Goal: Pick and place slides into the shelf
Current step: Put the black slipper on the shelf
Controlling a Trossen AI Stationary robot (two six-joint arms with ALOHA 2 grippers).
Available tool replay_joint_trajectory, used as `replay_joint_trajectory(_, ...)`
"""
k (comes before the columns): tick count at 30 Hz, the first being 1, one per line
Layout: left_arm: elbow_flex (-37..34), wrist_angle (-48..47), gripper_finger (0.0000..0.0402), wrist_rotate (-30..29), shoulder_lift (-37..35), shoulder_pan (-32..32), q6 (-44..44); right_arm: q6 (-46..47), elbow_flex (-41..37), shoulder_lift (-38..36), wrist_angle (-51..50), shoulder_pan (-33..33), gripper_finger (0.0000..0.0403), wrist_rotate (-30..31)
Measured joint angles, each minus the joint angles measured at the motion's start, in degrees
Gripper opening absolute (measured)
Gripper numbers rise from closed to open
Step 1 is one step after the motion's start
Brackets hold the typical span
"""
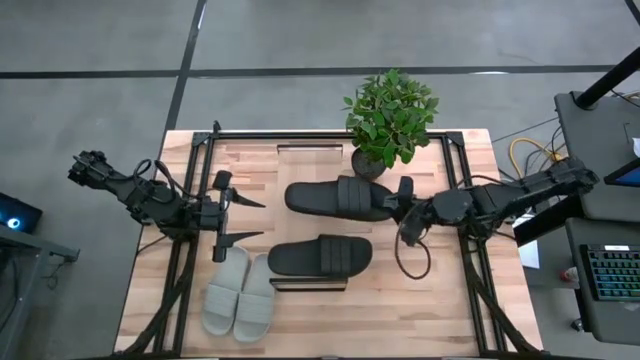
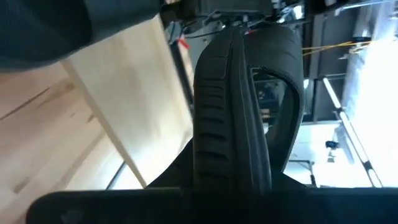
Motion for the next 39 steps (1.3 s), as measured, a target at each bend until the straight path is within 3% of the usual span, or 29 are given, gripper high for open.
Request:
replay_joint_trajectory(5,0.0,-4.0,0.0244,0.0,-0.6,0.0,0.0,-2.0,-0.1,2.5,-0.2,-4.0,0.0035,-1.5)
replay_joint_trajectory(12,0.0,-4.7,0.0244,-0.1,-0.7,0.0,0.0,-2.5,-2.0,2.4,-0.6,-9.6,0.0035,-10.0)
replay_joint_trajectory(21,0.0,-4.6,0.0244,-1.8,-0.6,0.0,0.0,-3.0,-4.6,2.0,0.7,-9.5,0.0035,-9.8)
replay_joint_trajectory(26,0.0,-4.7,0.0244,-1.8,-0.7,0.0,0.0,-7.7,-6.4,2.7,4.2,-9.6,0.0035,-9.1)
replay_joint_trajectory(39,0.0,-4.7,0.0244,-1.9,-0.4,0.0,0.0,-8.9,-10.4,3.7,9.4,-9.9,0.0035,-16.2)
